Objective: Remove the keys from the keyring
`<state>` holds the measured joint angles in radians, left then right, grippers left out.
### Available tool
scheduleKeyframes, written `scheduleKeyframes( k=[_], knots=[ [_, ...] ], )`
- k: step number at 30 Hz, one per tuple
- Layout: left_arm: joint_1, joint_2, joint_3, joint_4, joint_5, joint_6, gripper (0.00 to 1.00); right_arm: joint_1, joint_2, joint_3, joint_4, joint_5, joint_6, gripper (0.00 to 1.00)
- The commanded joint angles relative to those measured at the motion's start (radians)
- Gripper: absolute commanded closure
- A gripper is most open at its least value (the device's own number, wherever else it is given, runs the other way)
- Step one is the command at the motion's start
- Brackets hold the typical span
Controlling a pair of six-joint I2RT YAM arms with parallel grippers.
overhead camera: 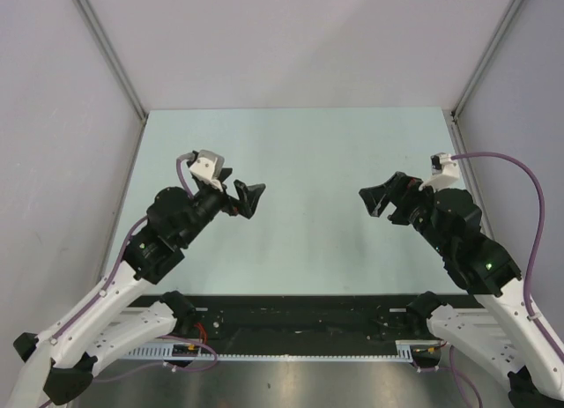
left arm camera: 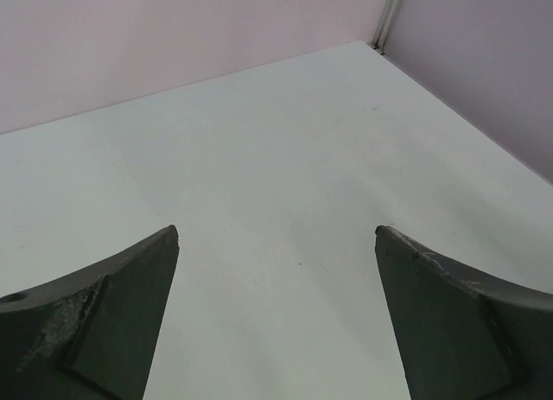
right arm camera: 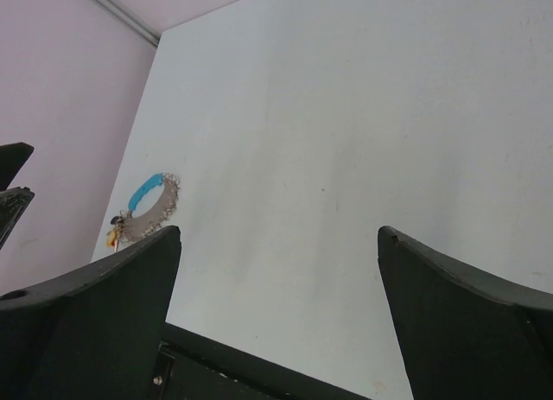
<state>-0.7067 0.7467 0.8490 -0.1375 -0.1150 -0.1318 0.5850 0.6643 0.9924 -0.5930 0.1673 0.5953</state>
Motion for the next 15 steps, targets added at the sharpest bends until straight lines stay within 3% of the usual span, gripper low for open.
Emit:
scheduleKeyframes(
  k=[1, 9, 13, 15],
  knots=[
    [-0.004, -0.003, -0.005, 0.016, -0.107, -0.028, 0.00, -0.002, -0.012, 0.006, 0.018, -0.002, 0.011, 0.00],
    [-0.002, 0.117, 0.035, -0.068, -0.477, -0.066, 0.00, -0.001, -0.028, 0.006, -0.008, -0.020, 0.012, 0.00],
    [0.045, 0.277, 0.108, -0.201, -0.543, -0.046, 0.00, 0.001, -0.045, -0.020, -0.030, -0.034, 0.029, 0.00],
    [0.125, 0.342, 0.162, -0.263, -0.546, -0.090, 0.04, 0.001, -0.058, -0.044, -0.027, -0.055, 0.032, 0.00]
  ],
)
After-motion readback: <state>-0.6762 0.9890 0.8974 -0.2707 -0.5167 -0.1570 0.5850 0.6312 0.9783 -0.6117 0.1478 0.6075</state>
